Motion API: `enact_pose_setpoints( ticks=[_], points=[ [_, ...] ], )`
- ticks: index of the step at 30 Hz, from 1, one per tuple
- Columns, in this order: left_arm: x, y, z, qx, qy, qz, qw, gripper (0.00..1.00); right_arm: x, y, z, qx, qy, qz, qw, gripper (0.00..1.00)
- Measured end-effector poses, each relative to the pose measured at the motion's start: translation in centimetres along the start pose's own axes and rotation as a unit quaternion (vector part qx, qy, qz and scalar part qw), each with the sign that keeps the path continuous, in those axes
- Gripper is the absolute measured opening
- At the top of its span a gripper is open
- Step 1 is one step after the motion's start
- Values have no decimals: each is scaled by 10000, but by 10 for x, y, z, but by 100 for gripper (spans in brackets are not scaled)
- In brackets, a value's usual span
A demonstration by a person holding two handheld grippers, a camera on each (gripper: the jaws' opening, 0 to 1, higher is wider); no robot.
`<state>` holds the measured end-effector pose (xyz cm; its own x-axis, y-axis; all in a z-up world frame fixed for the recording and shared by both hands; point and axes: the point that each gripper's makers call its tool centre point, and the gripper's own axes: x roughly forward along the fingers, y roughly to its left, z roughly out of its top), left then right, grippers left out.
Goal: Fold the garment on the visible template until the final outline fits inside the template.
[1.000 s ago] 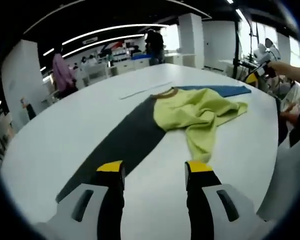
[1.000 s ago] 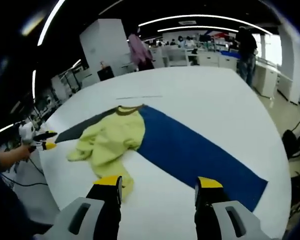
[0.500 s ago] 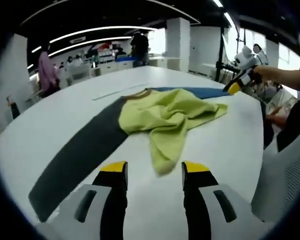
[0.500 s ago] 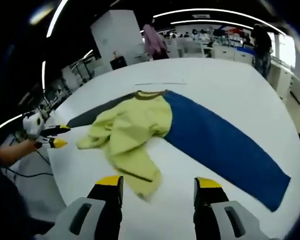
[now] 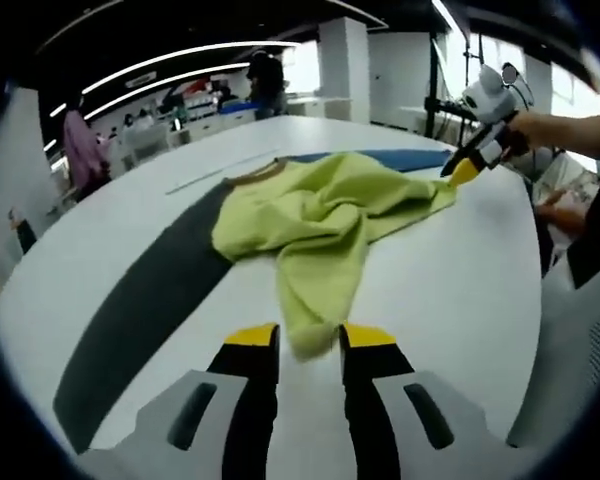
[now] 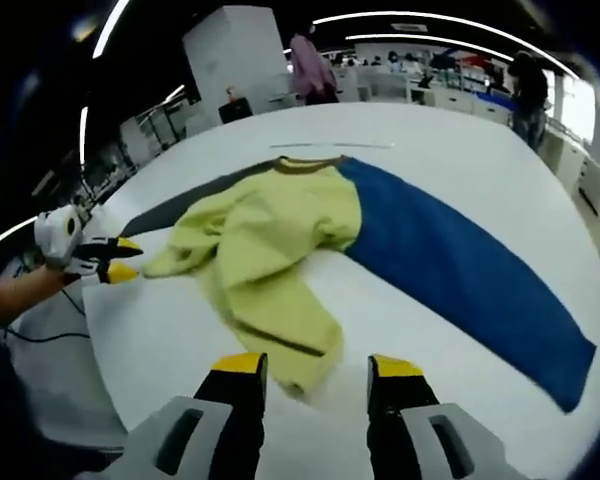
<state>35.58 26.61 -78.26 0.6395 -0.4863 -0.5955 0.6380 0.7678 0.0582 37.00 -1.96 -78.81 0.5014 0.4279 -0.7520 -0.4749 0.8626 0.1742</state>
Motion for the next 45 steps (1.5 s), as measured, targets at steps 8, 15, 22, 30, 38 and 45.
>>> enact_pose_setpoints(
  ticks=[8, 15, 22, 30, 38, 45],
  points=[
    [8, -4, -5, 126, 151, -55, 9998, 11, 3, 1, -2, -145, 18, -156, 9998, 18],
    [10, -3, -10, -73, 226, -5, 9997, 6, 5, -2, -7, -174, 79, -275, 9994, 3],
    [7, 1, -7, -353, 167, 86, 9992, 1, 3, -4, -8, -103, 92, -305, 9994, 0],
    [-14, 6, 19, -1288, -361, 48, 9910, 1, -15, -2, 6, -136, -89, -218, 9996, 0],
    [-39, 12, 26, -1785, -343, 136, 9832, 1, -41, 1, 15, -296, -183, -189, 9992, 0],
    [-57, 5, 25, -1964, -165, 145, 9803, 1, -62, 6, 12, -257, -196, -186, 9993, 0]
  ],
)
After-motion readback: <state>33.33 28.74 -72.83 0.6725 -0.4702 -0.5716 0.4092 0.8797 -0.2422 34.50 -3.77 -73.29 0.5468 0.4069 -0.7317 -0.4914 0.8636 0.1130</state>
